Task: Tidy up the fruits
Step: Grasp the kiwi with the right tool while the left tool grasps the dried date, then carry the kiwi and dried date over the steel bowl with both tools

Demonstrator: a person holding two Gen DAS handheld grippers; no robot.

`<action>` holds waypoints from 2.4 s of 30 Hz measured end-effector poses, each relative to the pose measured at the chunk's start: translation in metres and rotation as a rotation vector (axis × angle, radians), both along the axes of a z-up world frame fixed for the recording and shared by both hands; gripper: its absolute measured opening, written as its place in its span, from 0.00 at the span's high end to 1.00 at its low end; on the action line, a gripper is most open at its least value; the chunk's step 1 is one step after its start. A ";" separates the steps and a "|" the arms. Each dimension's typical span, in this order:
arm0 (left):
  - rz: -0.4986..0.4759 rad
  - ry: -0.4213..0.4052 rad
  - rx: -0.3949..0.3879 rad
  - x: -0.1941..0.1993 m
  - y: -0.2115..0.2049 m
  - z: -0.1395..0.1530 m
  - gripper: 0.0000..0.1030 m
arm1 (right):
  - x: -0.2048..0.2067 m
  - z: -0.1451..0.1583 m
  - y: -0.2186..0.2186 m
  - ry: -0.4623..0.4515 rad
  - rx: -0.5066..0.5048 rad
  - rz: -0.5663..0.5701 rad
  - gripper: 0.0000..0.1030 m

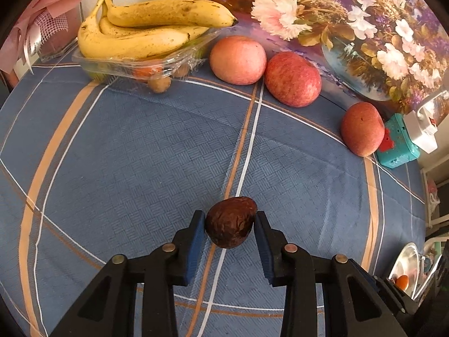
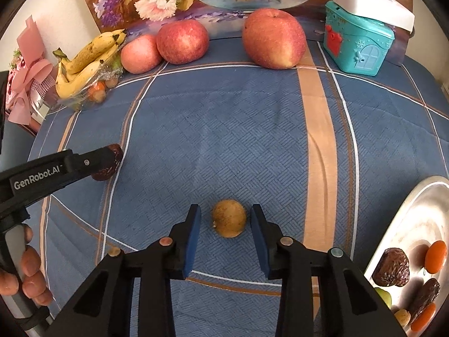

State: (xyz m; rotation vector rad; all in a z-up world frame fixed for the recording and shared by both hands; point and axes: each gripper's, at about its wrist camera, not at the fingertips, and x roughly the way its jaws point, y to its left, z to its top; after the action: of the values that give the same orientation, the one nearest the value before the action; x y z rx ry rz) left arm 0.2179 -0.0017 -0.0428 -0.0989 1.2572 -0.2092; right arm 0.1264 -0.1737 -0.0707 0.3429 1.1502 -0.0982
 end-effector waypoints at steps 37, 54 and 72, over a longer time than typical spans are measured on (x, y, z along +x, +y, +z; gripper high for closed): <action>0.053 0.009 -0.088 -0.022 -0.001 0.025 0.63 | -0.027 0.044 -0.021 -0.068 0.036 -0.057 0.75; 0.013 -0.097 -0.070 -0.073 -0.012 0.086 0.63 | -0.084 0.062 -0.030 -0.060 0.036 -0.123 0.75; -0.040 -0.130 -0.075 -0.116 -0.035 0.100 0.63 | -0.119 0.075 -0.050 -0.085 0.052 -0.180 0.75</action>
State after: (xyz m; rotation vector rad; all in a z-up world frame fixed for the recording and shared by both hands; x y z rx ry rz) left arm 0.1023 -0.0367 0.0568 -0.1230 1.1223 -0.2929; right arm 0.0075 -0.2240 0.0047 0.4921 1.0377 -0.2101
